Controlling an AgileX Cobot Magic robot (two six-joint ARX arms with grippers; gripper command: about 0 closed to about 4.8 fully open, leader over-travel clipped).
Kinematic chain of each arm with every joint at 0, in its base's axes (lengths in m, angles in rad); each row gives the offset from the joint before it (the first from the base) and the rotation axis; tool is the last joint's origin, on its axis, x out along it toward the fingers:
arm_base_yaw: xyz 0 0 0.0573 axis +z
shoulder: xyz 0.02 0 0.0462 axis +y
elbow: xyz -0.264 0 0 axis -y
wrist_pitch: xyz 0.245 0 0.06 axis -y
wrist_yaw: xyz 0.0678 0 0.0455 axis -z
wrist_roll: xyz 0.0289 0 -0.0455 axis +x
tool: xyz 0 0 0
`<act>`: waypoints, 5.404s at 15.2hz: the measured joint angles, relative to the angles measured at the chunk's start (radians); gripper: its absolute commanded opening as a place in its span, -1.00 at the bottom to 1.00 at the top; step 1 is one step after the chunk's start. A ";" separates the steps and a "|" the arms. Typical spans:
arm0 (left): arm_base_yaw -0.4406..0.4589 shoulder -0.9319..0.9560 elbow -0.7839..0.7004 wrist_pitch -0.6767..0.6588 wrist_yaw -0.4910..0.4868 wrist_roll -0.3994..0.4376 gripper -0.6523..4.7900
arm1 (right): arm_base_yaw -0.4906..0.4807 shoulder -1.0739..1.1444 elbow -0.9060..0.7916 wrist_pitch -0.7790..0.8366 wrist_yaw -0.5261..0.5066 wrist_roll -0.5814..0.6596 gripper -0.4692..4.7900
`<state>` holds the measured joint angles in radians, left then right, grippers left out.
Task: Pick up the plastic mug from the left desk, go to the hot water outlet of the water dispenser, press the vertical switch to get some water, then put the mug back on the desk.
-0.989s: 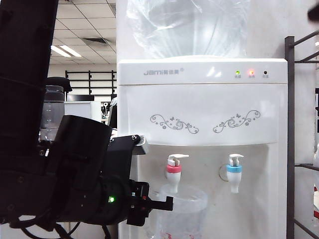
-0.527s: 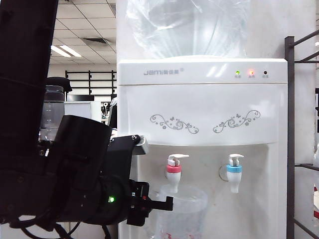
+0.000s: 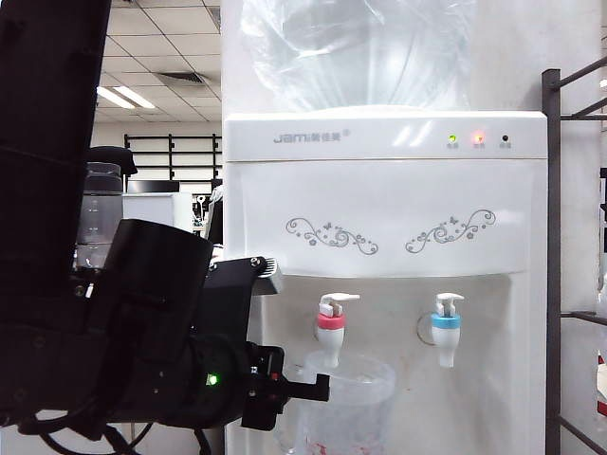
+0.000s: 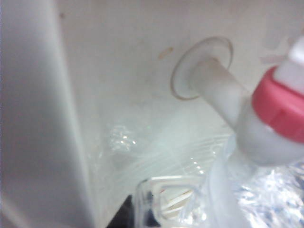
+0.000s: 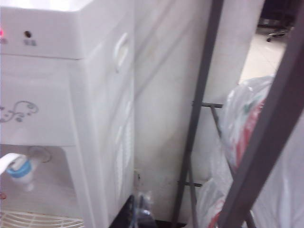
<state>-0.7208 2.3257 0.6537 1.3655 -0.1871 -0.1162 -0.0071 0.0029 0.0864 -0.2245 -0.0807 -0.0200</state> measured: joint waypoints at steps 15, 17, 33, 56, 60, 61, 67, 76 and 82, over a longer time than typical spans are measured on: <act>0.000 0.000 0.000 -0.003 0.001 0.000 -0.78 | 0.000 0.000 -0.018 -0.029 -0.002 0.000 -0.84; 0.000 -0.001 0.000 -0.004 0.001 0.000 -0.78 | 0.000 0.000 -0.018 -0.029 -0.002 0.000 -0.84; -0.007 -0.036 -0.093 0.030 0.079 -0.002 -0.78 | 0.000 0.000 -0.018 -0.029 -0.002 0.000 -0.84; -0.013 -0.321 -0.211 -0.014 0.182 0.011 -0.78 | 0.000 0.000 -0.018 -0.029 -0.002 0.000 -0.84; -0.014 -0.338 -0.273 0.031 0.186 0.010 -0.78 | 0.000 0.000 -0.018 -0.029 -0.003 0.000 -0.84; -0.014 -0.339 -0.281 0.035 0.187 0.010 -0.78 | -0.001 0.000 -0.018 -0.029 -0.002 0.000 -0.84; -0.014 -0.349 -0.303 0.036 0.187 0.010 -0.78 | -0.001 0.000 -0.018 -0.029 -0.002 0.000 -0.84; -0.014 -0.353 -0.303 0.037 0.184 0.009 -0.78 | -0.001 0.000 -0.018 -0.029 -0.002 0.000 -0.84; -0.014 -0.353 -0.303 0.021 0.092 0.008 -0.78 | 0.000 0.000 -0.018 -0.029 -0.003 0.000 -0.84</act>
<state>-0.7349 1.9724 0.3508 1.3869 -0.0952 -0.1078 -0.0074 0.0029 0.0681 -0.2535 -0.0834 -0.0200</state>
